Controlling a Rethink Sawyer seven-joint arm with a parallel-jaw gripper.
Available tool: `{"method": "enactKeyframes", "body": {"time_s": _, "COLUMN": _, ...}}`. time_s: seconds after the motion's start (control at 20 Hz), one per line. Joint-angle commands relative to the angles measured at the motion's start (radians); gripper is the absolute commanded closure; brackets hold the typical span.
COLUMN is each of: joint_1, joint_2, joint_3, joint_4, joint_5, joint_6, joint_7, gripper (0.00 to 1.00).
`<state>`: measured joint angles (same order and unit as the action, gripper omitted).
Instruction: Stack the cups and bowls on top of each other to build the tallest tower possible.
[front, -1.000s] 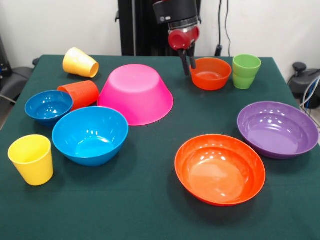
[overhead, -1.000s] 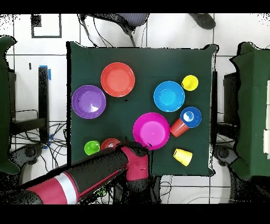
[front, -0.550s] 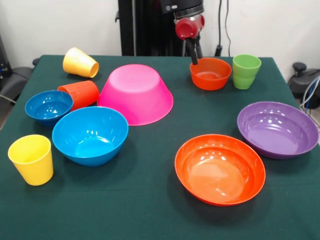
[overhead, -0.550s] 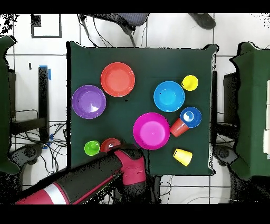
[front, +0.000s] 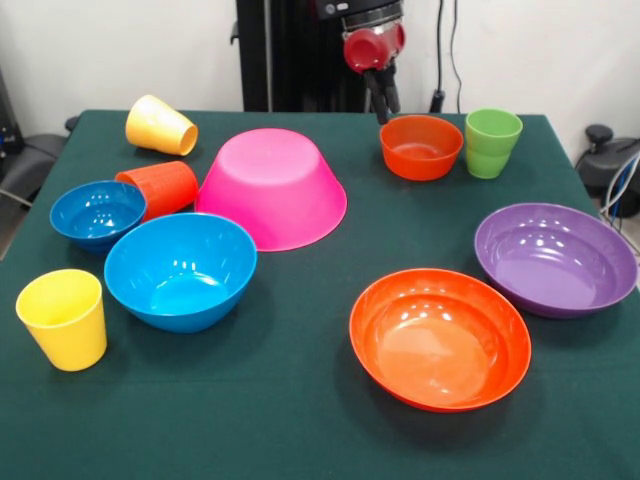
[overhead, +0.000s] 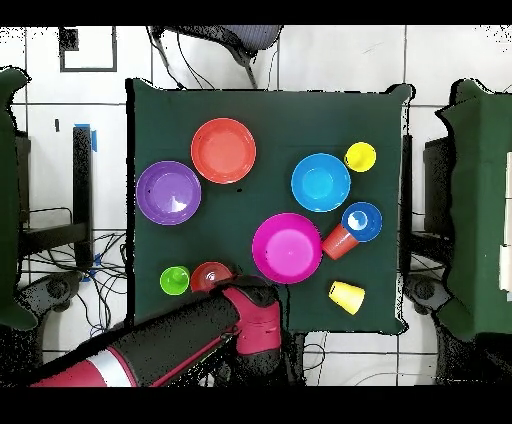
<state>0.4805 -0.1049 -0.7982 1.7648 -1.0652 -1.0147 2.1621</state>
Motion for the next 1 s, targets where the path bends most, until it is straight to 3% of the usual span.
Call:
{"method": "enactKeyframes", "body": {"time_s": 0.05, "joint_1": -0.033, "joint_2": 0.047, "joint_3": 0.129, "joint_4": -0.005, "joint_5": 0.096, "joint_6": 0.025, "joint_7": -0.26, "gripper": 0.0}}
{"method": "enactKeyframes", "body": {"time_s": 0.3, "joint_1": -0.044, "joint_2": 0.091, "joint_3": 0.129, "joint_4": -0.016, "joint_5": 0.174, "joint_6": 0.001, "joint_7": -0.321, "gripper": 0.0}}
{"method": "enactKeyframes", "body": {"time_s": 1.0, "joint_1": -0.045, "joint_2": 0.167, "joint_3": 0.111, "joint_4": -0.015, "joint_5": 0.254, "joint_6": -0.069, "joint_7": -0.34, "gripper": 0.0}}
